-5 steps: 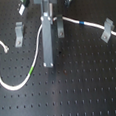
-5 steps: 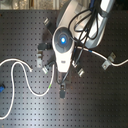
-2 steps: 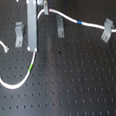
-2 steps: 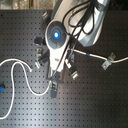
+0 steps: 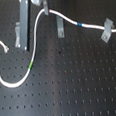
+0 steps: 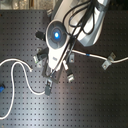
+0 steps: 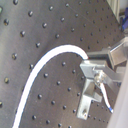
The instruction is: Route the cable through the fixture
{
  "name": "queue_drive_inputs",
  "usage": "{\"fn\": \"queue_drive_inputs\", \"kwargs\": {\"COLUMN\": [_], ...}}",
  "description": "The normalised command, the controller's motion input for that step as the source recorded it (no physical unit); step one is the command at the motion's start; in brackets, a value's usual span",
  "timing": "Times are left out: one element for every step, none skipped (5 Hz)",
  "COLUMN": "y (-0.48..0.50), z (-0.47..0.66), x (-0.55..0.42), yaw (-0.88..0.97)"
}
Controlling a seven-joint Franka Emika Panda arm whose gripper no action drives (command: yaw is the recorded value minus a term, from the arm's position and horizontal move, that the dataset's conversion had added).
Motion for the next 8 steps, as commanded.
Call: {"fn": "queue_drive_inputs", "kwargs": {"y": [0.132,-0.024,0.049,0.175,0.255,0.124,-0.299,-0.116], "z": [0.0,0.11,0.37,0.41,0.24,0.04,0.27,0.19], "x": [0.21,0.113,0.148,0.148,0.15,0.028,-0.258,-0.349], "yaw": [-0.01,-0.15,-0.25,-0.2,-0.12,0.0,0.01,0.0]}}
